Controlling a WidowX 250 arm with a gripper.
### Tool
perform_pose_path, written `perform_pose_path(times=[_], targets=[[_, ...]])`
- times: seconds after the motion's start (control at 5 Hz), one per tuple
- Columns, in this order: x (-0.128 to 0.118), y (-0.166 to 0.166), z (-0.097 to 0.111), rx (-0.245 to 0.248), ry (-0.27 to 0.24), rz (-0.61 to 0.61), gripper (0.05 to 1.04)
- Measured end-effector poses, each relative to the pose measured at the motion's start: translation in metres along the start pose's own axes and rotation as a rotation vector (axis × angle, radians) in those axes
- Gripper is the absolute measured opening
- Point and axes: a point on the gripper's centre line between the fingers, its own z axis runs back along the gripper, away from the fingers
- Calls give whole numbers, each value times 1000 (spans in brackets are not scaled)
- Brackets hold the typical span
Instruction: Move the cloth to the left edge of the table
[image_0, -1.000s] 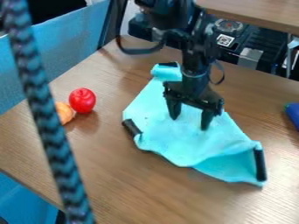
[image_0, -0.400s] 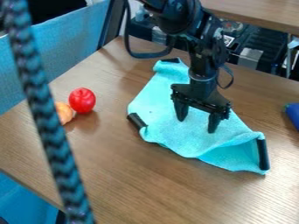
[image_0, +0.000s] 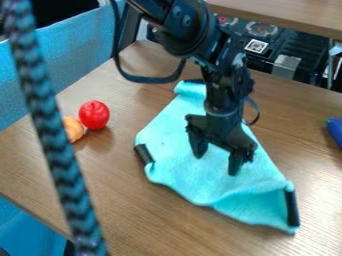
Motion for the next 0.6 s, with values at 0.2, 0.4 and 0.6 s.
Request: perform_pose_path(times=[0.2, 0.4, 0.6], targets=[[-27, -13, 4, -25, 33, -37, 1000], [-53, -26, 9, -49, 72, -70, 1000], [-61, -29, 10, -51, 79, -80, 1000]])
